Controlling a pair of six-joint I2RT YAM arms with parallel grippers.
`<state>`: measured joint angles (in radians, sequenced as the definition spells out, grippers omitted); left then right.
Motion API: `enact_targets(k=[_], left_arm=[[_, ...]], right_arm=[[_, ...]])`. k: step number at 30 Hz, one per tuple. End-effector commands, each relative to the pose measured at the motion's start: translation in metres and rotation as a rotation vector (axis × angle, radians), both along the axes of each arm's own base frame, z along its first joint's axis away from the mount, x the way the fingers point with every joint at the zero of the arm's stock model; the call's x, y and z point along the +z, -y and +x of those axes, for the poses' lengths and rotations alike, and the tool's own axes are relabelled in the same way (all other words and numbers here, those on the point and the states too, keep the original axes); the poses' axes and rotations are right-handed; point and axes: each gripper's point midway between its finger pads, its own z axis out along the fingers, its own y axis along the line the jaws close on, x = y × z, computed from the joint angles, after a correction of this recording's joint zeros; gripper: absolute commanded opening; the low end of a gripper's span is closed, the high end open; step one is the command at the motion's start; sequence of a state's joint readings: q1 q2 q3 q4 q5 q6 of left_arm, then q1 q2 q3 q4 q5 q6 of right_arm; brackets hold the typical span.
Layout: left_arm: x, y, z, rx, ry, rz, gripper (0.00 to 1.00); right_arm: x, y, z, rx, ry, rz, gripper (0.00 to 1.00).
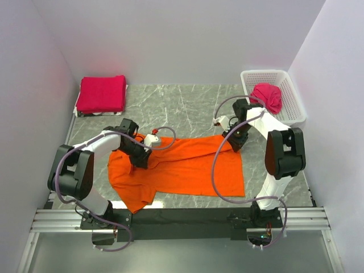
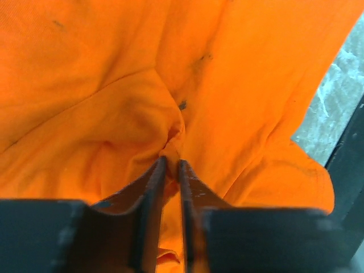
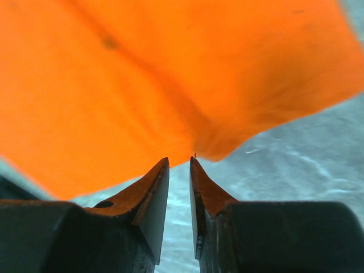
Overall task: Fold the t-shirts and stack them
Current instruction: Fold the tshirt
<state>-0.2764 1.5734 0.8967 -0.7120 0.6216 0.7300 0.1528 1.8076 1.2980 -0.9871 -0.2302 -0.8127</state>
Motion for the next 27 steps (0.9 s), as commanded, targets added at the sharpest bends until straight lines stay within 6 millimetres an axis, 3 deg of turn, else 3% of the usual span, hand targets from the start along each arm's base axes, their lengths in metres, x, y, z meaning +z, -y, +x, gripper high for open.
enact_targets(k=[1, 3, 6, 7, 10, 14, 19, 22, 27], left_arm=[[0.008, -0.003, 0.004, -0.018, 0.071, 0.01, 0.24], [0.009, -0.005, 0.002, -0.034, 0.082, 0.013, 0.31], [0.022, -0.002, 0.005, -0.029, 0.118, -0.019, 0.37], [0.032, -0.002, 0.009, -0.006, 0.142, -0.04, 0.39], [0.057, -0.006, 0.032, 0.091, 0.164, -0.108, 0.4], [0.078, -0.031, 0.088, 0.259, 0.211, -0.137, 0.4], [0.06, -0.062, 0.147, 0.442, 0.277, -0.023, 0.39], [0.044, -0.072, 0.165, 0.49, 0.274, 0.017, 0.38], [0.015, -0.096, 0.177, 0.608, 0.209, 0.091, 0.34]], right_arm=[[0.029, -0.01, -0.023, 0.074, -0.09, 0.08, 0.28], [0.026, -0.014, -0.024, 0.055, -0.117, 0.102, 0.28], [0.023, -0.018, 0.0, -0.04, -0.042, 0.107, 0.28], [0.022, -0.018, 0.021, -0.076, 0.031, 0.099, 0.28], [0.023, -0.021, 0.051, -0.206, 0.109, 0.1, 0.28], [0.014, -0.029, 0.068, -0.283, 0.1, 0.107, 0.27], [-0.011, -0.027, 0.064, -0.281, 0.072, 0.035, 0.2], [-0.025, -0.017, 0.059, -0.299, 0.054, -0.023, 0.18], [-0.036, 0.001, 0.058, -0.332, 0.063, -0.124, 0.18]])
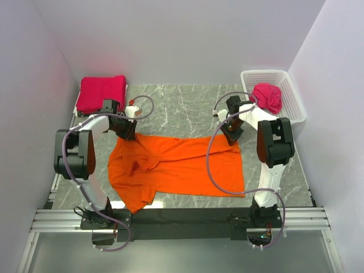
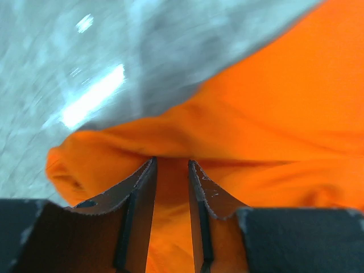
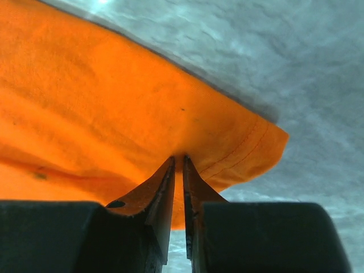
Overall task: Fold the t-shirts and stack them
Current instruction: Fold the tshirt
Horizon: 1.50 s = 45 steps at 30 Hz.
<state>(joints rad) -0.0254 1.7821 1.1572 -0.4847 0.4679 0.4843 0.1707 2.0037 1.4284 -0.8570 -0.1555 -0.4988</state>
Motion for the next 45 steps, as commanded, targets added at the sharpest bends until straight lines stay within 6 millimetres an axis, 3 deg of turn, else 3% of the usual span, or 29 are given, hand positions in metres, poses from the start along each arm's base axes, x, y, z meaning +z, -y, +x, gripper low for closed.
enact_targets(k=[1, 4, 8, 12, 16, 21, 27, 39, 45], left_arm=[[-0.002, -0.04, 0.029, 0.175, 0.033, 0.067, 0.34], [-0.006, -0.061, 0.039, 0.251, 0.053, 0.089, 0.33], [0.001, -0.069, 0.049, 0.291, 0.053, 0.04, 0.34], [0.021, -0.069, 0.053, 0.281, 0.076, -0.041, 0.38], [0.044, -0.079, 0.054, 0.296, 0.112, -0.088, 0.41], [0.043, -0.084, 0.05, 0.333, 0.068, -0.101, 0.43], [0.033, -0.073, 0.05, 0.324, 0.009, -0.169, 0.43], [-0.001, -0.072, 0.049, 0.358, -0.1, -0.169, 0.43], [0.003, -0.068, 0.046, 0.354, -0.078, -0.182, 0.4]], right_arm=[[-0.005, 0.015, 0.006, -0.043, 0.03, -0.099, 0.18], [-0.008, 0.022, 0.015, -0.075, 0.048, -0.139, 0.18], [-0.004, 0.021, 0.027, -0.095, 0.057, -0.131, 0.18], [0.011, 0.017, 0.031, -0.084, 0.095, -0.102, 0.22], [0.049, 0.004, 0.032, -0.077, 0.187, 0.0, 0.36], [0.059, 0.005, 0.034, -0.086, 0.209, 0.009, 0.36], [0.042, 0.013, 0.049, -0.137, 0.203, -0.033, 0.33], [0.012, 0.018, 0.052, -0.142, 0.154, -0.071, 0.35], [0.005, 0.018, 0.052, -0.138, 0.134, -0.087, 0.34]])
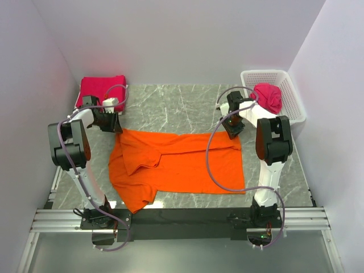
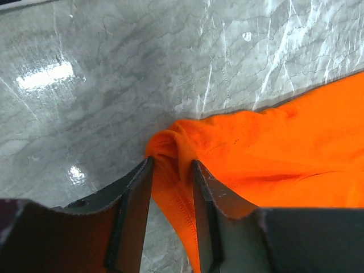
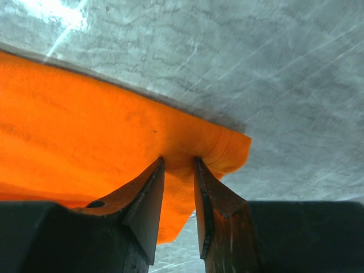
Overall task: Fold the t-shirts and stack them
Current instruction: Fold the tshirt
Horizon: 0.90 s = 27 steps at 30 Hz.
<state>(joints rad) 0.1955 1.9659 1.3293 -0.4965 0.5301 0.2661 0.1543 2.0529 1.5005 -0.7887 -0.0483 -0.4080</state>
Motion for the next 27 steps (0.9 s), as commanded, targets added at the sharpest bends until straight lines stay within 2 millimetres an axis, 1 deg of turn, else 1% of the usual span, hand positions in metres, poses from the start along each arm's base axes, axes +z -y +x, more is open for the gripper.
enact_targets(k=[1, 5, 6, 10, 14, 19, 21, 27], left_arm=[[0.017, 0.005, 0.005, 0.0, 0.048, -0.015, 0.4], [0.034, 0.0, 0.012, 0.024, 0.106, 0.017, 0.41], [0.042, -0.002, 0.015, 0.029, 0.13, 0.023, 0.41], [0.05, -0.003, 0.018, 0.038, 0.144, 0.048, 0.39], [0.043, 0.001, 0.014, 0.018, 0.111, 0.043, 0.35], [0.025, 0.012, 0.007, -0.003, 0.059, 0.047, 0.34], [0.017, 0.012, 0.006, 0.003, 0.038, 0.05, 0.35], [0.008, 0.009, 0.01, 0.026, 0.018, 0.075, 0.36]], right_arm=[[0.004, 0.003, 0.013, -0.014, 0.034, -0.014, 0.34], [0.004, 0.005, 0.012, -0.013, 0.034, -0.019, 0.34], [0.005, 0.004, 0.013, -0.011, 0.036, -0.019, 0.34], [0.006, 0.005, 0.012, -0.013, 0.035, -0.022, 0.34], [0.007, 0.005, 0.013, -0.009, 0.04, -0.024, 0.34], [0.006, 0.006, 0.013, -0.01, 0.036, -0.028, 0.34], [0.006, 0.006, 0.012, -0.007, 0.032, -0.032, 0.34], [0.004, 0.008, 0.011, -0.006, 0.022, -0.041, 0.34]])
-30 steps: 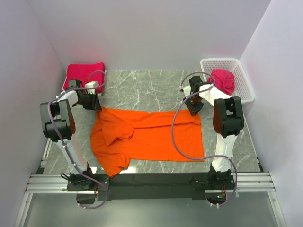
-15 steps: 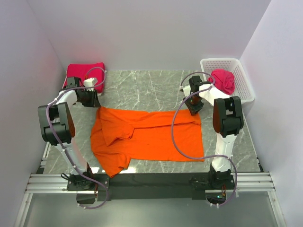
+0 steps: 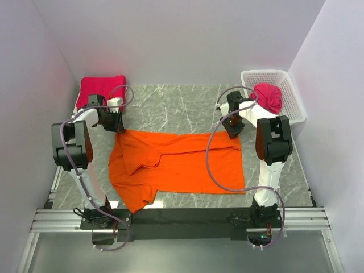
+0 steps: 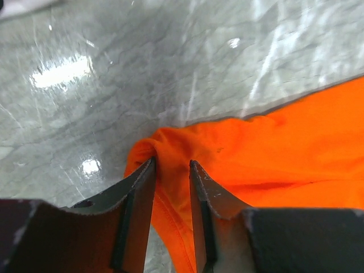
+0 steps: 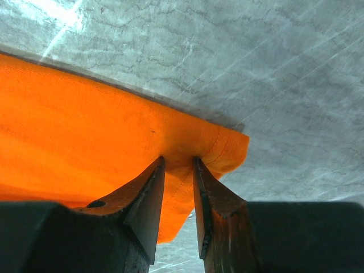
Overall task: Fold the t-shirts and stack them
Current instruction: Fold the tshirt
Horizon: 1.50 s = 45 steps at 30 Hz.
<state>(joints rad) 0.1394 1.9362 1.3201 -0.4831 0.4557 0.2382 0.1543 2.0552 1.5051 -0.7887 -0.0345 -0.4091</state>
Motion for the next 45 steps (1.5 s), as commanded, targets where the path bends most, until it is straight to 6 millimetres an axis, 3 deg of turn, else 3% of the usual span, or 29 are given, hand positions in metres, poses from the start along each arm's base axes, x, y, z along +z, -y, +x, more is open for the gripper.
enact_targets(k=[1, 8, 12, 15, 20, 24, 25, 28, 29, 31, 36, 41, 45], left_arm=[[0.003, -0.004, 0.009, 0.03, 0.01, 0.022, 0.37], [-0.003, 0.0, 0.004, 0.014, -0.01, 0.04, 0.35], [0.006, -0.003, 0.01, 0.025, 0.028, 0.038, 0.12], [0.023, -0.018, 0.028, 0.074, 0.089, 0.044, 0.01], [0.023, -0.036, 0.047, 0.102, 0.096, 0.058, 0.01], [0.007, -0.037, 0.053, 0.107, 0.077, 0.055, 0.01], [0.005, -0.038, 0.054, 0.11, 0.075, 0.053, 0.02], [0.0, -0.042, 0.063, 0.129, 0.077, 0.057, 0.19], [0.001, -0.042, 0.068, 0.13, 0.082, 0.058, 0.27], [0.006, -0.046, 0.071, 0.137, 0.096, 0.054, 0.31], [0.053, -0.049, 0.073, 0.114, 0.2, 0.054, 0.35], [0.087, -0.042, 0.061, 0.086, 0.254, 0.05, 0.37], [0.088, -0.03, 0.049, 0.047, 0.24, 0.011, 0.39]], right_arm=[[0.003, 0.006, 0.009, -0.005, 0.016, -0.028, 0.34], [0.001, 0.005, 0.01, -0.005, 0.01, -0.029, 0.34], [-0.001, 0.01, 0.013, -0.014, 0.021, -0.051, 0.35], [-0.002, 0.013, 0.018, -0.031, 0.032, -0.068, 0.36], [0.003, 0.01, 0.032, -0.053, 0.067, -0.084, 0.38], [0.002, 0.004, 0.048, -0.058, 0.096, -0.092, 0.38], [0.003, 0.005, 0.052, -0.062, 0.105, -0.096, 0.38], [0.011, -0.001, 0.07, -0.057, 0.149, -0.095, 0.39], [0.015, 0.0, 0.072, -0.05, 0.154, -0.095, 0.41], [0.027, -0.001, 0.075, -0.038, 0.177, -0.089, 0.48], [0.071, -0.011, 0.056, 0.016, 0.211, -0.011, 0.47], [0.061, -0.021, 0.029, 0.041, 0.122, 0.052, 0.4], [0.036, -0.026, 0.016, 0.039, 0.039, 0.077, 0.36]])
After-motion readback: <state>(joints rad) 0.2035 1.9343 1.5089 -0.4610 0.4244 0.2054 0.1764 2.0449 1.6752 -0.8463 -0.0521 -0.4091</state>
